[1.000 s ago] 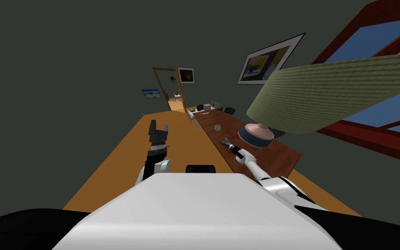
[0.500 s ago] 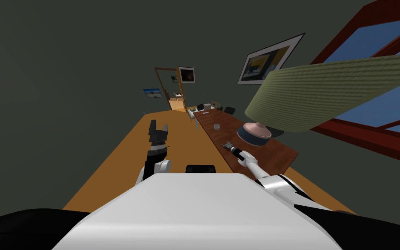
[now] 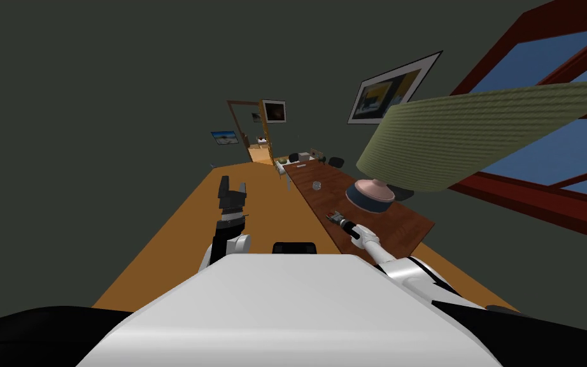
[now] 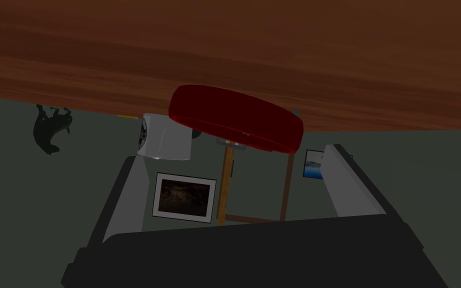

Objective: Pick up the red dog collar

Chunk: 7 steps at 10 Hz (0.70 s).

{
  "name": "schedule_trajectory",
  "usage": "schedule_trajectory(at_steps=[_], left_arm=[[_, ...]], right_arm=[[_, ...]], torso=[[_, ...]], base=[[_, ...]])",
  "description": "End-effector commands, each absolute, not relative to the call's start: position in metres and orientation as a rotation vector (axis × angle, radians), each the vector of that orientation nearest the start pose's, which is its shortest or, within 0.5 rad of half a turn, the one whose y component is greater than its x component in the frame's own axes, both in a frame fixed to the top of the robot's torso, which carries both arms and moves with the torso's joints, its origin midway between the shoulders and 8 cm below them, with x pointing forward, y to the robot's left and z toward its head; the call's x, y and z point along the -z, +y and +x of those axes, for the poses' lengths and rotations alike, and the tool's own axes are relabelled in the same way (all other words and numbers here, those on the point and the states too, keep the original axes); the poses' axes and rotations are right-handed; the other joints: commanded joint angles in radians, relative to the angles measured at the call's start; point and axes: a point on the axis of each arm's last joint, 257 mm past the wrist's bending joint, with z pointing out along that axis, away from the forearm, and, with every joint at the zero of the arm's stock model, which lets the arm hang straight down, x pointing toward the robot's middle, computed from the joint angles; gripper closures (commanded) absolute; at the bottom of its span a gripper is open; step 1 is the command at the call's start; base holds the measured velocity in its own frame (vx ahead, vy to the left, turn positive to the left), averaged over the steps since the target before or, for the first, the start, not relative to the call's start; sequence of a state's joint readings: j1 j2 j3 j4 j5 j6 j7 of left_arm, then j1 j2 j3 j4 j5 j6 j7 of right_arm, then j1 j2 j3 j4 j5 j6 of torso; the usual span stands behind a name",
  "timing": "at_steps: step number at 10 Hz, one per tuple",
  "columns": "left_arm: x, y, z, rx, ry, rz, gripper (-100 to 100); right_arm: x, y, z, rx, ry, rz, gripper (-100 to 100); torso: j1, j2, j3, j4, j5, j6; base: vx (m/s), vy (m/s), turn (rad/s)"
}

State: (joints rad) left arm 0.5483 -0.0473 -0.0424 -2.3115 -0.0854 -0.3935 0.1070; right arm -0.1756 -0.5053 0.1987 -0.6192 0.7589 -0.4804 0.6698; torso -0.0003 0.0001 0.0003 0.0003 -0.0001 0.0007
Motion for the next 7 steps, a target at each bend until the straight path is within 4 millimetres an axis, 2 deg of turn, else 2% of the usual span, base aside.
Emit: schedule_trajectory(at_steps=[1, 5, 6, 7], left_arm=[[-0.002, 0.269, 0.354, 1.339, 0.67, -0.786, 0], [-0.002, 0.269, 0.354, 1.338, 0.67, -0.786, 0], [-0.002, 0.269, 0.354, 1.338, 0.67, -0.786, 0], [-0.002, 0.27, 0.354, 1.338, 0.67, -0.786, 0]], right_arm=[[0.488, -0.366, 0.448, 0.0, 2.107, -0.494, -100], [0.493, -0.332, 0.465, 0.025, 2.106, -0.45, -100], [0.493, -0.333, 0.465, 0.03, 2.109, -0.448, -100], [0.494, -0.323, 0.469, 0.031, 2.109, -0.439, -100]], torso=[[0.0, 0.0, 0.0, 0.0, 0.0, 0.0], [-0.007, 0.003, 0.002, 0.001, -0.002, 0.0], [-0.009, 0.003, 0.002, 0.001, -0.002, 0.0], [-0.007, 0.001, 0.001, 0.0, -0.002, 0.0]], base=[[-0.01, -0.063, 0.063], [-0.051, -0.127, 0.114], [-0.026, -0.1, 0.027], [-0.009, -0.067, 0.056]])
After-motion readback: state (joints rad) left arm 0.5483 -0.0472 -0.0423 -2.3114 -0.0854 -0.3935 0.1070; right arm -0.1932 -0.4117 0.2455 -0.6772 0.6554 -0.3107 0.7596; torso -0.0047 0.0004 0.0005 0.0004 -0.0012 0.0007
